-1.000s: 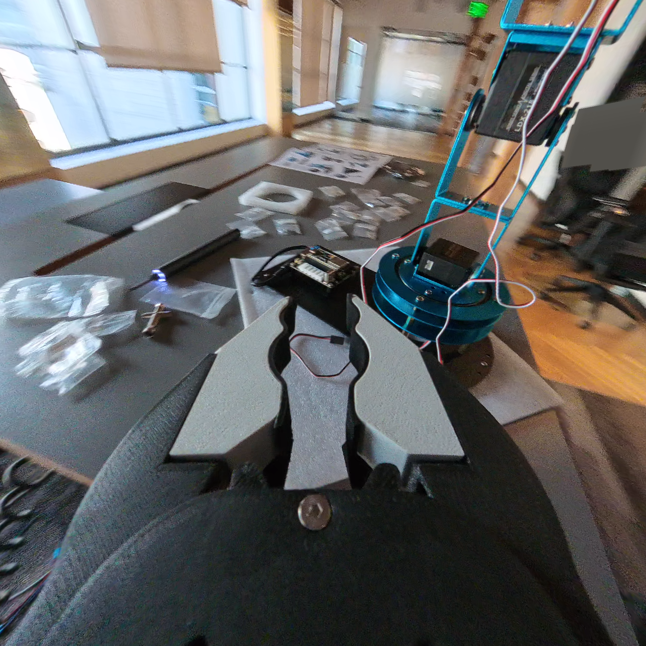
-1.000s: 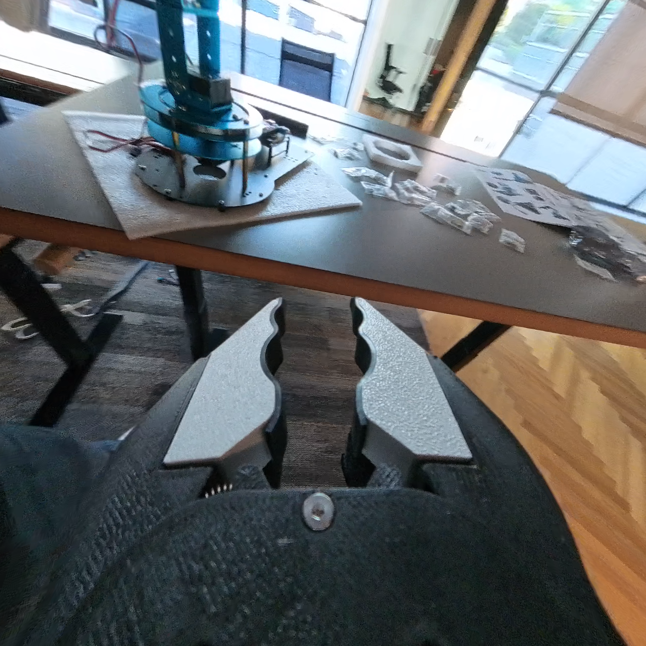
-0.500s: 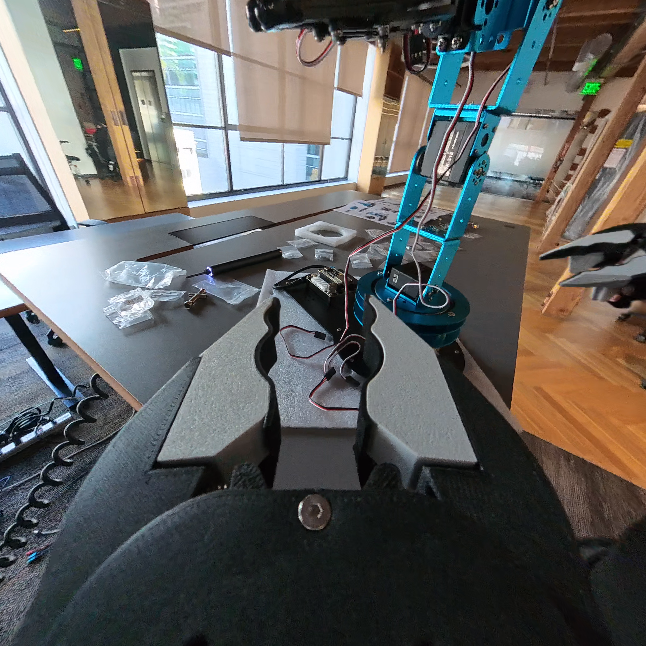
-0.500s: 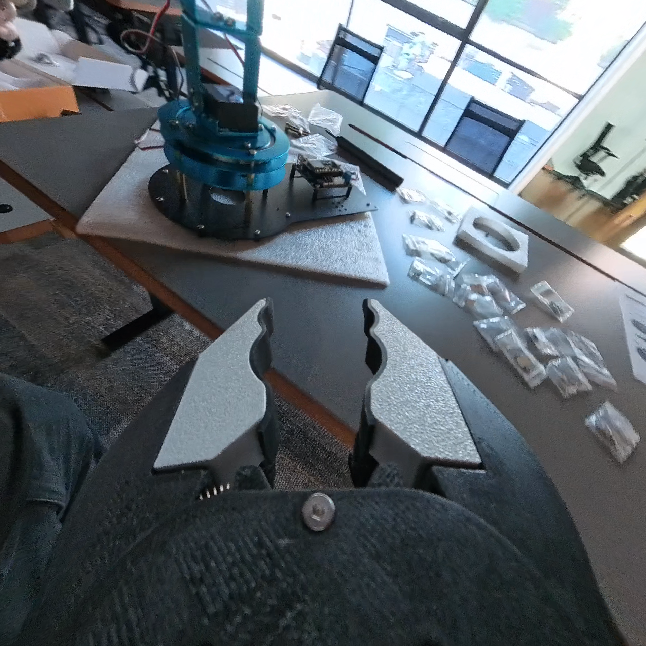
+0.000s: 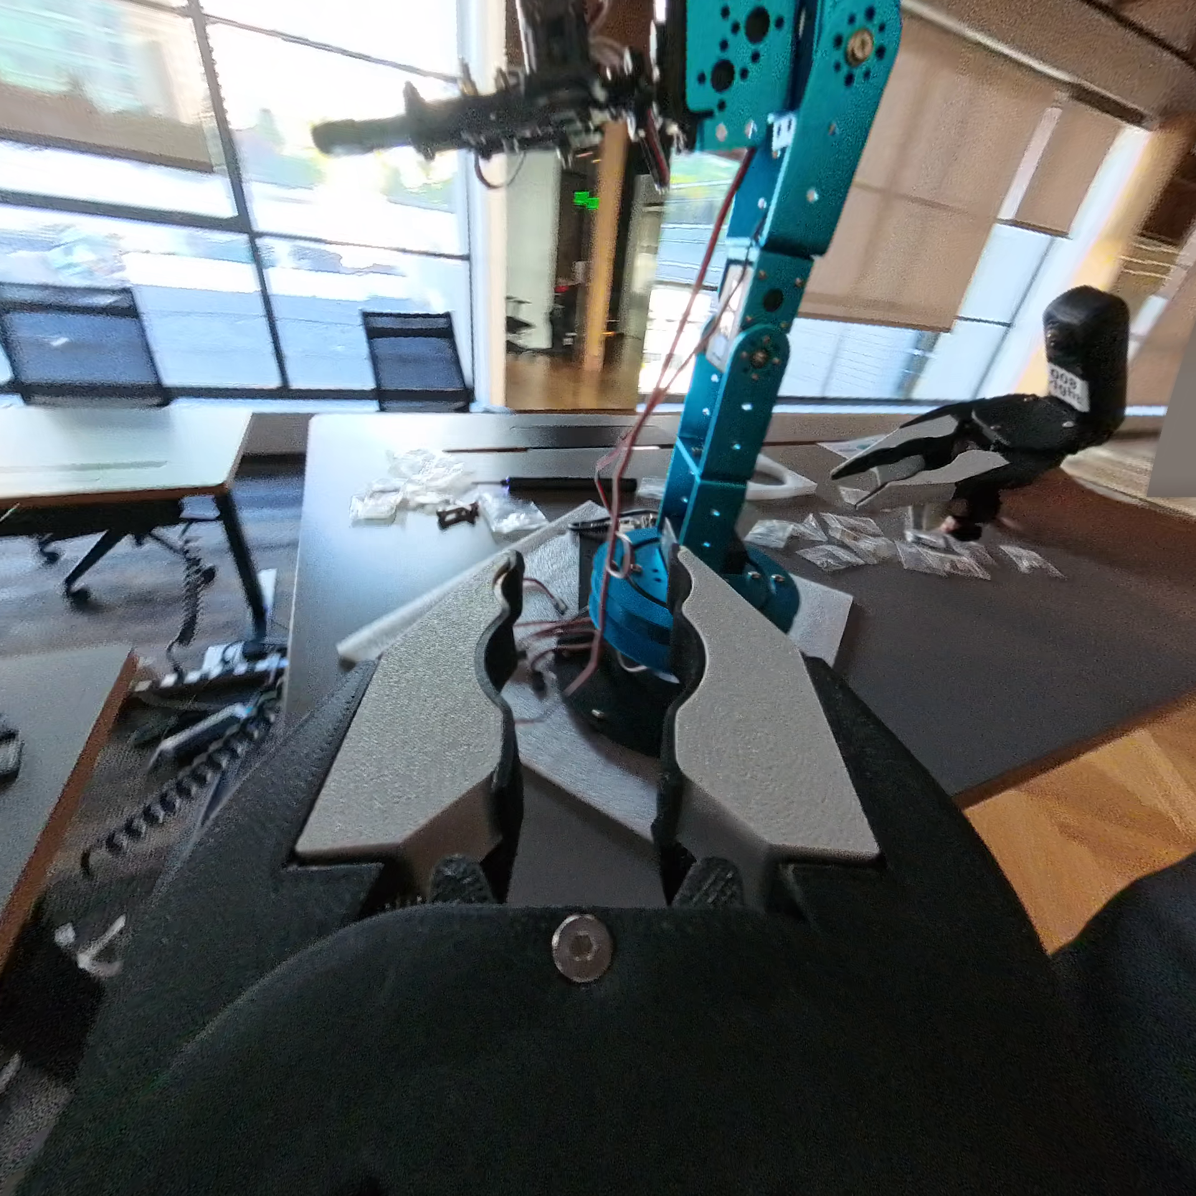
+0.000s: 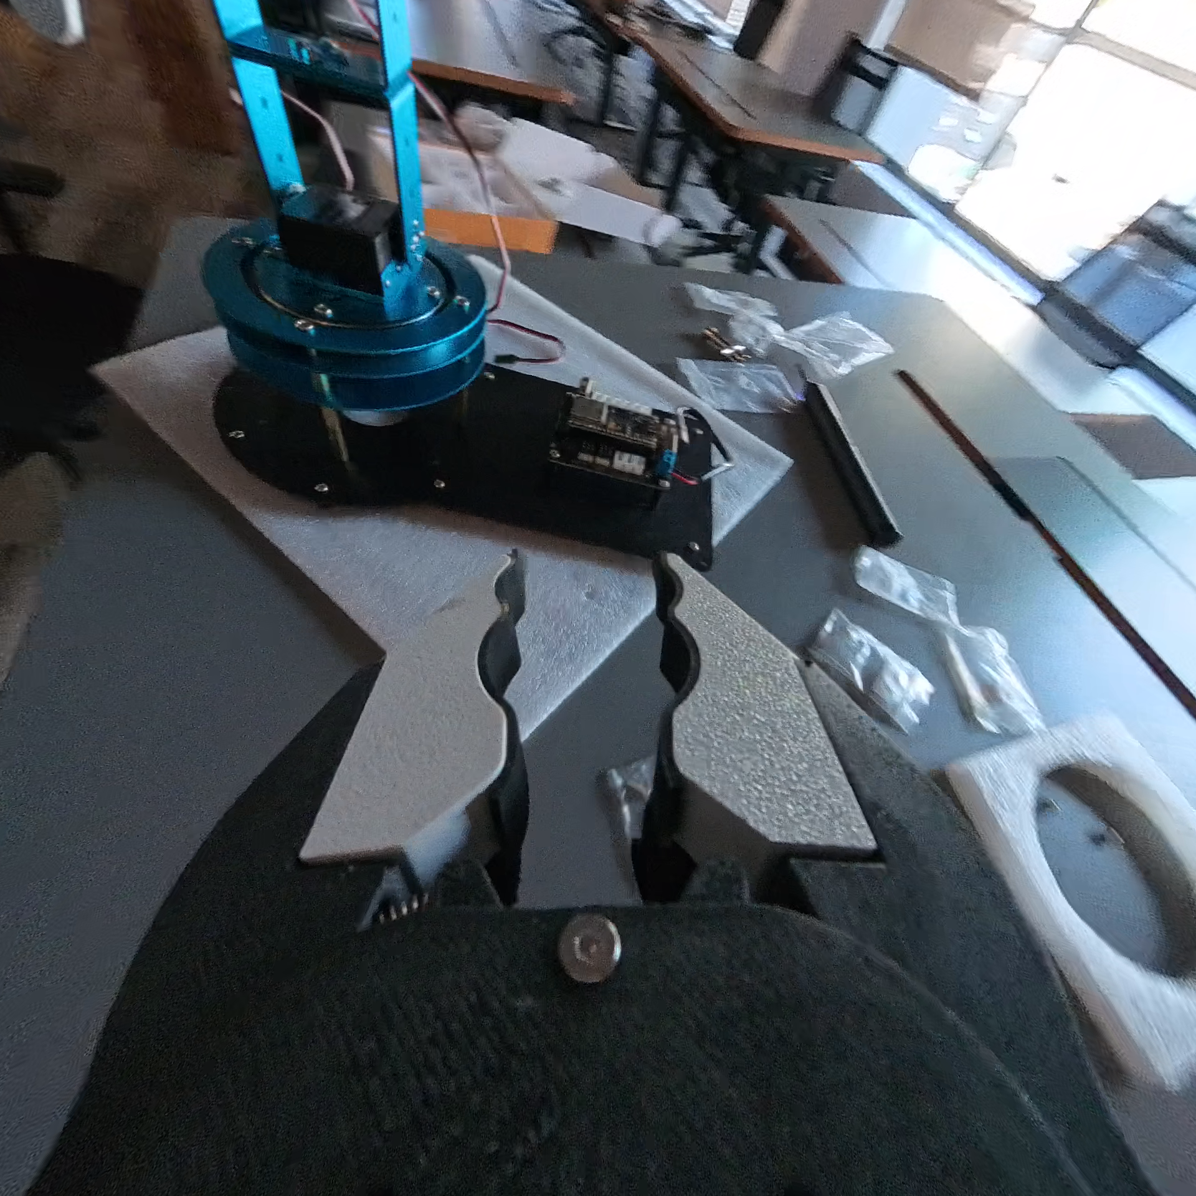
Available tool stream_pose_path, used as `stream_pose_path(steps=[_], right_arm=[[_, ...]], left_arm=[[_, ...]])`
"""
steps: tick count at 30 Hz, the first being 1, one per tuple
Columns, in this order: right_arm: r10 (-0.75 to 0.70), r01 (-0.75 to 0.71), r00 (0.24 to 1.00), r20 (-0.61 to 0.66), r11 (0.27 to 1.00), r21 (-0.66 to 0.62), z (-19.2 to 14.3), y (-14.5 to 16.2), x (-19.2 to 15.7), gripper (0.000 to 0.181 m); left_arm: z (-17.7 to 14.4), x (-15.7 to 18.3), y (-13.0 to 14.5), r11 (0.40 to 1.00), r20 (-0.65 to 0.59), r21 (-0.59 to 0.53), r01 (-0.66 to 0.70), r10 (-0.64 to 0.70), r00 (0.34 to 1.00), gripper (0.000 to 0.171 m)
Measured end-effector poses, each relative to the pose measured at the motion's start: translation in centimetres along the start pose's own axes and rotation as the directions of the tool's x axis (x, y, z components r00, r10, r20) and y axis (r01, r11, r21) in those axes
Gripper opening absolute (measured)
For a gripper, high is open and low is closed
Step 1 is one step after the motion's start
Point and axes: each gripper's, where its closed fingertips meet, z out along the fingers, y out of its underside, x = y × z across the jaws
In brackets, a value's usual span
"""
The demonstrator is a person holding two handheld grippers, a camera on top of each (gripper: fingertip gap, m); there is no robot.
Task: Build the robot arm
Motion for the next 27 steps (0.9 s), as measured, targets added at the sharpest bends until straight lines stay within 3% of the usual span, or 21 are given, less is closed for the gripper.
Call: stream_pose_path(steps=[6, 9, 14, 18, 22, 27], right_arm=[[0.025, -0.026, 0.954, 0.299, 1.000, -0.002, 4.0, 1.1, 2.4, 0.043], [-0.053, 0.068, 0.943, 0.327, 0.997, -0.034, 5.8, 2.0, 4.1, 0.043], [-0.311, 0.331, 0.875, 0.372, 0.944, 0.010, 7.5, 2.7, 4.8, 0.043], [-0.406, 0.432, 0.813, 0.416, 0.901, 0.037, 8.0, 3.7, 4.4, 0.041], [-0.366, 0.398, 0.817, 0.446, 0.917, 0.024, 9.0, 4.2, 4.7, 0.035], [-0.117, 0.142, 0.859, 0.499, 0.990, -0.012, 9.9, 2.9, 4.9, 0.035]], left_arm=[[-0.2, 8.2, 3.5, 0.992, 0.201, -0.074, 0.098, -0.081, 0.976, 0.046], [0.0, 11.0, 3.5, 0.989, 0.266, -0.022, 0.149, -0.138, 0.954, 0.044], [0.3, 12.5, 6.0, 0.979, 0.359, -0.123, 0.161, -0.108, 0.927, 0.042], [0.8, 13.1, 6.6, 0.975, 0.386, -0.082, 0.208, -0.162, 0.908, 0.036], [2.2, 14.1, 7.2, 0.974, 0.383, -0.070, 0.215, -0.173, 0.907, 0.031], [4.7, 15.4, 8.0, 0.968, 0.356, -0.101, 0.231, -0.182, 0.917, 0.029]])
